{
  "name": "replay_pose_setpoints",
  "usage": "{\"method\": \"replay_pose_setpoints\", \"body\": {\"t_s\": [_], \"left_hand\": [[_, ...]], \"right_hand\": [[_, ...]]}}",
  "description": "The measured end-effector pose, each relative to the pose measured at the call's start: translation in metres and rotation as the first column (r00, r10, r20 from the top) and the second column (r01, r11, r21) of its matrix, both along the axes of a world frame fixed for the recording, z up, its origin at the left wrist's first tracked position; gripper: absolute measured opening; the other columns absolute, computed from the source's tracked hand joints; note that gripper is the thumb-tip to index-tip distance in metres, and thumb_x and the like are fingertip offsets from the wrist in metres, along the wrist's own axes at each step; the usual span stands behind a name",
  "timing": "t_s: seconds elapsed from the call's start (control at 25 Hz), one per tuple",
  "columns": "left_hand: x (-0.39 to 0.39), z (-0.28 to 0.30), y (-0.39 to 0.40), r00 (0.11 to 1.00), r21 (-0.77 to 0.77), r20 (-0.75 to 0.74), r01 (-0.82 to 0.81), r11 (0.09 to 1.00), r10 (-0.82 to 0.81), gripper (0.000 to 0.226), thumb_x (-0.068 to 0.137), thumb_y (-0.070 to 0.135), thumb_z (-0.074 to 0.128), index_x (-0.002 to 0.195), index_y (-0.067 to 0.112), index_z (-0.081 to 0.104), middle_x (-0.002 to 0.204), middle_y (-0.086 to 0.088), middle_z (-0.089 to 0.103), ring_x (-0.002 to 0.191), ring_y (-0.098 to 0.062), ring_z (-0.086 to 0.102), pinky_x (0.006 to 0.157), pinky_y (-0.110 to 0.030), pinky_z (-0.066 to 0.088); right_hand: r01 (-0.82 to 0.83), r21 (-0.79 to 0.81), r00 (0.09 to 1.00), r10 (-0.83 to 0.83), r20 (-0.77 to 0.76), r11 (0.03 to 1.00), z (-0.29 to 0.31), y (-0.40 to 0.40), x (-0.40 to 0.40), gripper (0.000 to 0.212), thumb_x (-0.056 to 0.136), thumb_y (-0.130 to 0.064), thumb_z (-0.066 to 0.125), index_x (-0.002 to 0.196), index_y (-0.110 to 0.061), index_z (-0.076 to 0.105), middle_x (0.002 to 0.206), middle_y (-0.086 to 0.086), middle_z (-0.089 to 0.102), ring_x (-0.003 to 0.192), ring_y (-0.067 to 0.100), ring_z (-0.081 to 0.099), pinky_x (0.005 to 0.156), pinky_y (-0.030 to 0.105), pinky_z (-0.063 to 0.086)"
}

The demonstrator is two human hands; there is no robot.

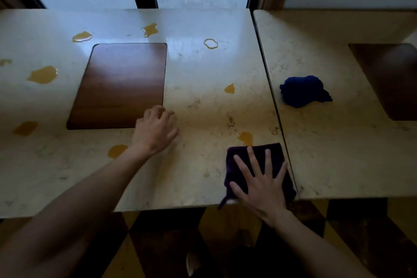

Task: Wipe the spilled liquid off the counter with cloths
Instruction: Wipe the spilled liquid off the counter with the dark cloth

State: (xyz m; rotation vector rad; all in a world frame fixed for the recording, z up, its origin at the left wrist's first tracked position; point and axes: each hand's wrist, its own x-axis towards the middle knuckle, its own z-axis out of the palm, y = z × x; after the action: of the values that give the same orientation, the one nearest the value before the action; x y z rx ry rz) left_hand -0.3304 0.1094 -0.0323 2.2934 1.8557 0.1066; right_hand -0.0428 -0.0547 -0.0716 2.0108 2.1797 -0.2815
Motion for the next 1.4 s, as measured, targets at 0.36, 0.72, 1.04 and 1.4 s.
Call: {"method": "replay_pose_setpoints", "body": {"t_s": [0.36, 0.72, 1.04, 1.4], "left_hand": [[-0.062, -0.035, 0.127, 0.975, -0.074, -0.124, -0.195, 0.978, 0.185, 0.067, 0.085, 0.076, 0.034, 0.145, 0.047, 0.021, 0.161, -0.002, 0.006, 0.145, -0.044, 0.002, 0.105, -0.079, 0.009], [-0.067, -0.051, 0.141, 0.963, -0.131, -0.201, -0.208, 0.969, 0.180, 0.080, 0.081, 0.083, 0.015, 0.151, 0.046, 0.021, 0.162, -0.010, 0.019, 0.143, -0.051, 0.019, 0.097, -0.084, 0.017], [-0.070, -0.063, 0.148, 0.934, -0.136, -0.307, -0.232, 0.963, 0.182, 0.081, 0.078, 0.086, 0.019, 0.149, 0.048, 0.025, 0.159, -0.012, 0.028, 0.134, -0.053, 0.030, 0.085, -0.087, 0.025], [-0.066, -0.059, 0.142, 0.953, -0.034, -0.233, -0.205, 0.978, 0.192, 0.079, 0.082, 0.082, 0.018, 0.151, 0.044, 0.024, 0.162, -0.011, 0.021, 0.142, -0.050, 0.021, 0.094, -0.085, 0.020]], "right_hand": [[0.155, 0.009, 0.986, -0.154, -0.064, 0.988, -0.006, 0.157, -0.020, 0.070, 0.088, -0.077, 0.011, 0.147, -0.053, -0.018, 0.161, -0.008, -0.028, 0.141, 0.037, -0.035, 0.105, 0.075, -0.013], [0.162, 0.093, 0.986, -0.158, -0.051, 0.982, -0.007, 0.396, 0.009, 0.068, 0.089, -0.075, 0.016, 0.152, -0.052, 0.004, 0.166, -0.007, -0.004, 0.148, 0.042, -0.014, 0.105, 0.077, -0.006], [0.188, 0.051, 0.978, -0.183, -0.099, 0.981, -0.001, 0.641, 0.045, 0.065, 0.090, -0.074, 0.015, 0.151, -0.054, 0.003, 0.165, -0.013, -0.007, 0.148, 0.038, -0.016, 0.106, 0.077, -0.007], [0.112, 0.038, 0.990, -0.109, -0.085, 0.993, 0.002, 0.661, 0.022, 0.058, 0.092, -0.071, 0.014, 0.148, -0.058, 0.004, 0.164, -0.018, -0.008, 0.149, 0.036, -0.016, 0.102, 0.081, -0.009]]}}
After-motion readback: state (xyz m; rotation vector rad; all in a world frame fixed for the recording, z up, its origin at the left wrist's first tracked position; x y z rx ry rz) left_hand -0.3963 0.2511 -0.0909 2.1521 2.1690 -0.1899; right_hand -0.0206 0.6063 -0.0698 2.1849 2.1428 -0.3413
